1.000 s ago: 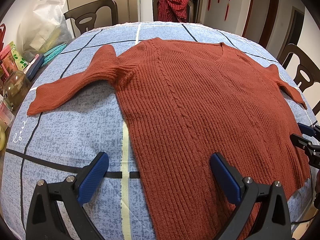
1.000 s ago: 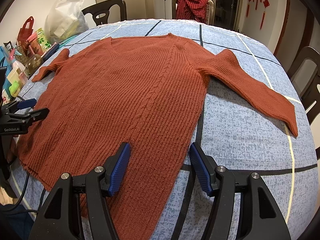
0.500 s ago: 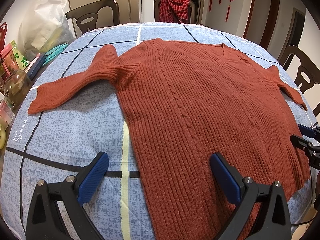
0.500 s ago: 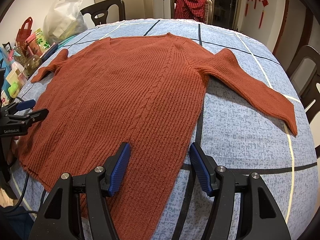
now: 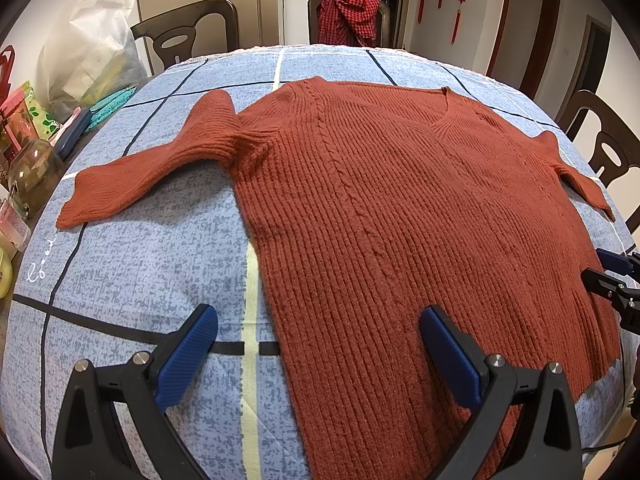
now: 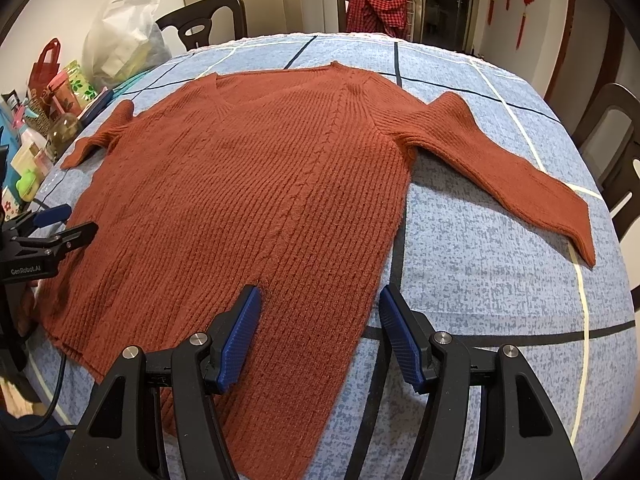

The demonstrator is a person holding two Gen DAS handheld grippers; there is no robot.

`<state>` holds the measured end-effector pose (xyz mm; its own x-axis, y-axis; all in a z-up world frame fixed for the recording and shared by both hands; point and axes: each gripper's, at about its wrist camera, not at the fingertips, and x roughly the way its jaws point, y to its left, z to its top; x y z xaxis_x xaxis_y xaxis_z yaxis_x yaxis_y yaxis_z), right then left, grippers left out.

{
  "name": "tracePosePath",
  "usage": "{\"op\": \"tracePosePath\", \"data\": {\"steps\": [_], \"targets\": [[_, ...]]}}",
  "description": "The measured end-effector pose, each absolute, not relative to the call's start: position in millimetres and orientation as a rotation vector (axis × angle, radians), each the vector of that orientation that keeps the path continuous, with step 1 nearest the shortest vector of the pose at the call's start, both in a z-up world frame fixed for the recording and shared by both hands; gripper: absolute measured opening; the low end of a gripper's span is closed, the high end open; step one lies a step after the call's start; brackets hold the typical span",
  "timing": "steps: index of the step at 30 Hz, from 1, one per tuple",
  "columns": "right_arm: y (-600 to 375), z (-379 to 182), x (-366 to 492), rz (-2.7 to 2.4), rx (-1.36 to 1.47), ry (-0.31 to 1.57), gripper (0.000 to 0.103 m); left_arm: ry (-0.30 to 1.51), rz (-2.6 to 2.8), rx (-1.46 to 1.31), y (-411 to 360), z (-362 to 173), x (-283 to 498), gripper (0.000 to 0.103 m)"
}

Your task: Fold small clothes

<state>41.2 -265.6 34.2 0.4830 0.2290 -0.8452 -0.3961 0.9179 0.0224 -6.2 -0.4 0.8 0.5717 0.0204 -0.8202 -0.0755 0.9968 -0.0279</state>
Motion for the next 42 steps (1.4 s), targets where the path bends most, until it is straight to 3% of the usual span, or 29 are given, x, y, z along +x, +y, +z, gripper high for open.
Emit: {"op": "tracePosePath", "data": {"steps": [24,42], "targets": [[-241,54,48,0.435,-0.191,0.932,0.062,0.960,0.075,-0.080,8,11,5,0.089],[-207,44,84,0.538,-0.203,0.939,0.062,0.912,0.251,-0.155,84,15,21,0.081]]}}
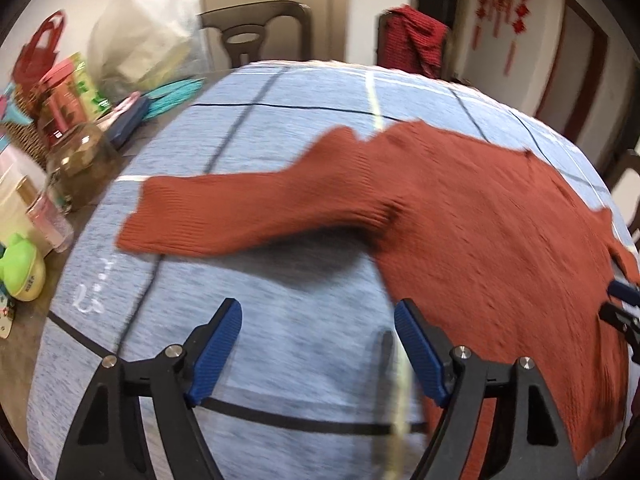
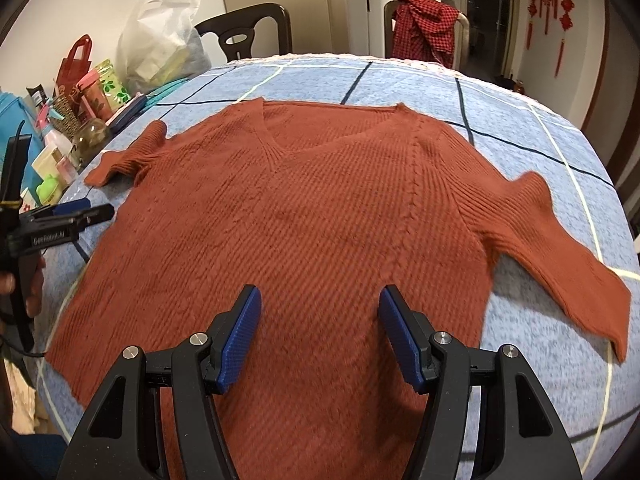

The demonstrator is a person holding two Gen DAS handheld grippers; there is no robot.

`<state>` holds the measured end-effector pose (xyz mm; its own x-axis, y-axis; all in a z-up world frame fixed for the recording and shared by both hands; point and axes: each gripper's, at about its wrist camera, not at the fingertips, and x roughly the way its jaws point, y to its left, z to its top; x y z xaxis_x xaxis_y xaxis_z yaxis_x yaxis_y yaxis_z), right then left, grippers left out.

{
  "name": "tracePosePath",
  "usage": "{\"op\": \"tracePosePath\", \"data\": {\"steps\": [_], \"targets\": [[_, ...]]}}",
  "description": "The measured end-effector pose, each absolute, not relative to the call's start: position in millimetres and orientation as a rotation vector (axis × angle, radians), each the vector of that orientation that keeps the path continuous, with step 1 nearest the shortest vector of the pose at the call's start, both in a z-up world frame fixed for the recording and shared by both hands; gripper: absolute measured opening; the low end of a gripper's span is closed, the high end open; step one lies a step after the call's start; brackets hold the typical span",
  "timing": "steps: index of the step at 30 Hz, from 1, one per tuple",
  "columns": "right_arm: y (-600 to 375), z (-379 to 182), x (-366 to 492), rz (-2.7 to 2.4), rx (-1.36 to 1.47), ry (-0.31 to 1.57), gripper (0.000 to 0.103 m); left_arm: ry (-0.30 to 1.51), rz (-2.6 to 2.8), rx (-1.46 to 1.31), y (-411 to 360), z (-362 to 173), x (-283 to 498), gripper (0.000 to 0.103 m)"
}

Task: Fold small clothes
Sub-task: 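Move the left tool to the sweater sleeve cuff and grasp it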

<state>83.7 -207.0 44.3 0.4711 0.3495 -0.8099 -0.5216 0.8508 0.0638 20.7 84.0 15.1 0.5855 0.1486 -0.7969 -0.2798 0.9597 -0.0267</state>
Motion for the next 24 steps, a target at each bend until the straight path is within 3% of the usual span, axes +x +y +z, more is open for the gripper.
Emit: {"op": "tracePosePath", "data": {"steps": [10,17,19,22,24], "targets": [[-210,50,109,0.537,-0.197,0.934,0.062,0.858,0.440,-0.309,172,15,23,0.080],[-207,50,114,0.541,-0.190,0.936,0.062,0.856,0.500,-0.358,201,5,26,0.074],[-206,47,115,0.540,-0.192,0.943,0.062,0.852,0.509,-0.347,200,5,27,0.070],[-205,44,116,0.540,-0.191,0.954,0.062,0.844,0.519,-0.319,199,4,32,0.053],[-205,43,116,0.540,-0.190,0.958,0.062,0.838,0.506,-0.316,200,4,35,0.032]]}}
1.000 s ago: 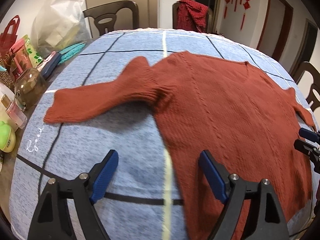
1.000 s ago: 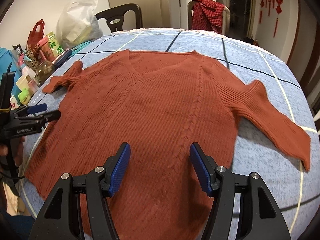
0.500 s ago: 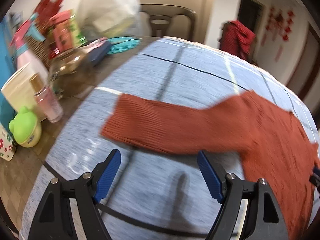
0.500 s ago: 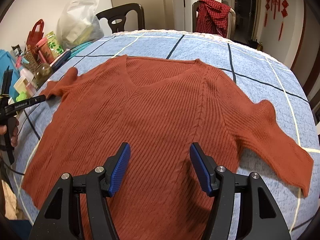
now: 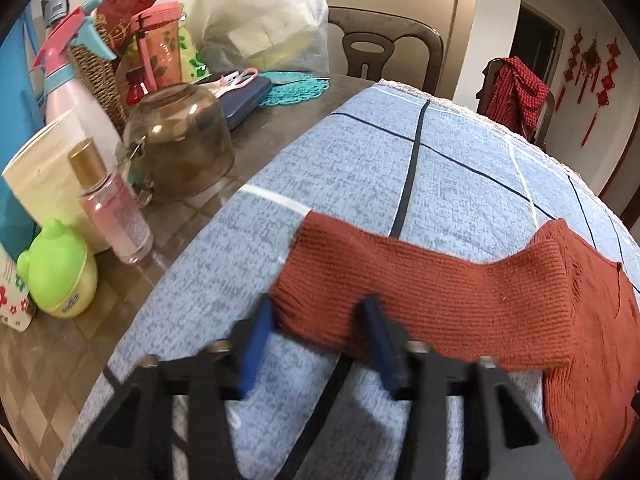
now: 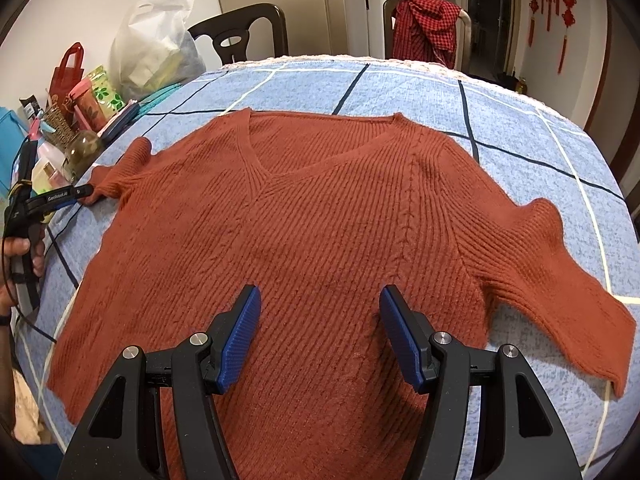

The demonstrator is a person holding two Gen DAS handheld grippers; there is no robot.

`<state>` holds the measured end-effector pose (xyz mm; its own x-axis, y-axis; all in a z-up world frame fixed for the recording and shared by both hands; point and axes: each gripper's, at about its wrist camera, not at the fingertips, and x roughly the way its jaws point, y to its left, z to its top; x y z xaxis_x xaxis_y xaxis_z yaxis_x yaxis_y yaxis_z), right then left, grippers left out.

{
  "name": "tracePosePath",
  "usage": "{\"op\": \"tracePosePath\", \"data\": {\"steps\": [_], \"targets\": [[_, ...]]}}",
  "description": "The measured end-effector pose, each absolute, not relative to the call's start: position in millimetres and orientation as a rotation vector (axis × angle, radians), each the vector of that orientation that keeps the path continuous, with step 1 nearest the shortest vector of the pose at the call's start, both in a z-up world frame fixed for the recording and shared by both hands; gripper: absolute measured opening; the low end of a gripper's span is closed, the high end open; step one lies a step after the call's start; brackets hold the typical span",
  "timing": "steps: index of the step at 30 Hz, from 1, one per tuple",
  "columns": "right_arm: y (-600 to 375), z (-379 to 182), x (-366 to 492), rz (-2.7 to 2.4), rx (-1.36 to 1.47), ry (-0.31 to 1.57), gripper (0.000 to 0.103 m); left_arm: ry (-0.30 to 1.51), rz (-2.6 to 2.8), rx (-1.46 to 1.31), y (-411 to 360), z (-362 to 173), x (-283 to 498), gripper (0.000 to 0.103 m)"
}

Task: Fold small clothes
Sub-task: 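Move the left tool to the sweater sleeve cuff and grasp it, then carry the held sleeve across the sweater body with the left tool and release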

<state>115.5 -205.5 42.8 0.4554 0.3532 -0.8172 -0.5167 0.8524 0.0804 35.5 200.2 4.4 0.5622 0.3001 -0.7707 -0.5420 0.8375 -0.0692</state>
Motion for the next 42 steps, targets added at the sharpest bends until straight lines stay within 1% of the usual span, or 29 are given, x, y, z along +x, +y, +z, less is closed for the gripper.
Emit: {"op": "tracePosePath", "data": {"steps": [1,3,10,15,18,22,28,31,33,34,38,42], "targets": [[-206,42,115,0.541,-0.189,0.960,0.062,0.833,0.491,-0.322,201,5,38,0.027],[-207,42,115,0.539,-0.188,0.961,0.062,0.815,0.475,-0.320,202,10,39,0.011],[-215,42,114,0.535,-0.164,0.962,0.062,0.673,0.259,-0.361,186,55,50,0.011],[-218,45,112,0.538,-0.147,0.955,0.062,0.606,0.059,-0.347,139,91,74,0.010],[-221,46,113,0.538,-0.132,0.955,0.062,0.593,-0.063,-0.332,99,101,92,0.010],[-226,47,112,0.536,-0.110,0.958,0.062,0.632,-0.184,-0.316,47,90,118,0.011],[-230,46,113,0.541,-0.077,0.969,0.062,0.801,-0.315,-0.348,-5,46,141,0.011],[-230,47,114,0.556,-0.062,0.974,0.062,0.822,-0.348,-0.354,-5,44,130,0.019],[-229,48,115,0.573,-0.041,0.976,0.062,0.786,-0.342,-0.351,8,53,118,0.027],[-228,49,117,0.583,-0.028,0.976,0.062,0.765,-0.325,-0.342,16,59,113,0.028],[-220,56,128,0.628,0.040,0.964,0.062,0.731,-0.236,-0.338,53,70,96,0.029],[-205,52,145,0.659,0.087,0.972,0.062,0.735,-0.115,-0.301,77,64,88,0.029]]}}
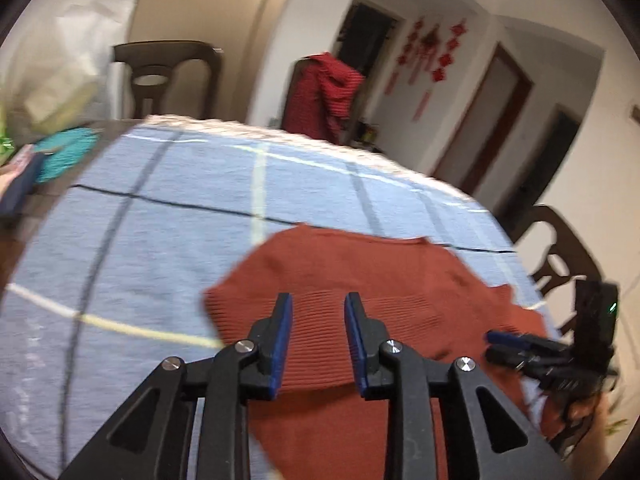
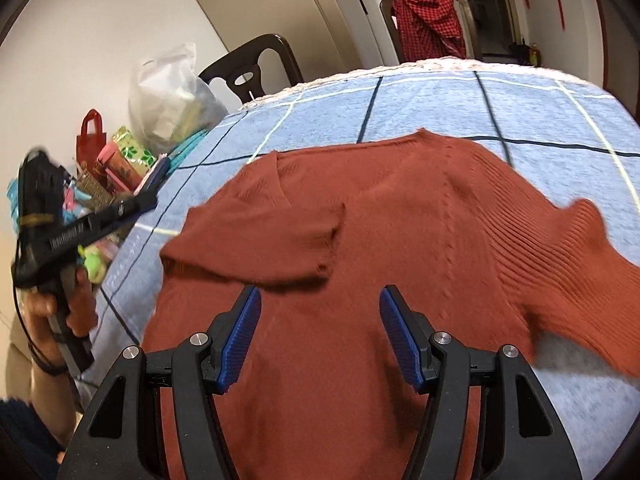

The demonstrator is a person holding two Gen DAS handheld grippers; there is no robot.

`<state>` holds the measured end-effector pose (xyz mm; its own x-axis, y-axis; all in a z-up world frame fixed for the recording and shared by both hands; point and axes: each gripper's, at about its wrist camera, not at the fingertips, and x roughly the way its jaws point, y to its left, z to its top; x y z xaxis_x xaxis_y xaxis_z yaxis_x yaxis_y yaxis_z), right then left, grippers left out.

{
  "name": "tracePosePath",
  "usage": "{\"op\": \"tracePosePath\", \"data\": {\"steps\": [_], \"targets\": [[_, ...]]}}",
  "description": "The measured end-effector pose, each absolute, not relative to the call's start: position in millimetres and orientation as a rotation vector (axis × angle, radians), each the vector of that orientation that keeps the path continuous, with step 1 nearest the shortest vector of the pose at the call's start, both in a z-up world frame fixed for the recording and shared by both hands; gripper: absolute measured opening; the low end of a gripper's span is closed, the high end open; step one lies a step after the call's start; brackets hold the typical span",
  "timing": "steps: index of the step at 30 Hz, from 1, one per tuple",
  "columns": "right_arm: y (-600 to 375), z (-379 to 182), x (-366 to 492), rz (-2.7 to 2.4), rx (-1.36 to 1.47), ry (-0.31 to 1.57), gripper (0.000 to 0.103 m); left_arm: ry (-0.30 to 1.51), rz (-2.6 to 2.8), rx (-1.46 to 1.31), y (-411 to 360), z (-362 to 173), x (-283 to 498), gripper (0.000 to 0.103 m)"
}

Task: Fold small clothes
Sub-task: 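Carry the held sleeve across the sweater body with the left tool and release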

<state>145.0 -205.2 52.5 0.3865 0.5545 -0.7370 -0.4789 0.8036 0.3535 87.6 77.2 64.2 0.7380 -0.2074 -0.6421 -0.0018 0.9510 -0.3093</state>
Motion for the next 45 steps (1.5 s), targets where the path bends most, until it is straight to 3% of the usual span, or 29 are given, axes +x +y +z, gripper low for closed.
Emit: {"op": "tracePosePath", "data": {"steps": [3,5,9,11,18,28,35,39,45], "targets": [[-190,44,163,0.672,0.099,1.010,0.056,0.771,-0.091,-0.316,86,49,90,0.029],[-181,37,173,0.663,0.092,1.039,0.041,0.797,-0.087,-0.311,85,35,94,0.029],[-171,27,185,0.631,0.057,1.045,0.024,0.857,-0.095,-0.290,77,10,99,0.029],[-169,29,185,0.612,0.027,1.041,0.002,0.849,-0.084,-0.261,74,4,98,0.029],[-176,46,180,0.622,0.018,0.968,0.001,0.847,-0.073,-0.252,71,10,103,0.029],[-183,27,193,0.591,0.076,1.047,0.002,0.848,-0.070,-0.228,71,6,103,0.029],[-171,54,182,0.624,0.028,0.945,0.002,0.837,-0.060,-0.234,70,16,108,0.029],[-155,31,200,0.608,-0.011,1.025,0.002,0.866,-0.055,-0.216,63,5,121,0.029],[-163,37,177,0.611,-0.032,0.988,0.003,0.830,-0.064,-0.161,55,17,92,0.029]]}}
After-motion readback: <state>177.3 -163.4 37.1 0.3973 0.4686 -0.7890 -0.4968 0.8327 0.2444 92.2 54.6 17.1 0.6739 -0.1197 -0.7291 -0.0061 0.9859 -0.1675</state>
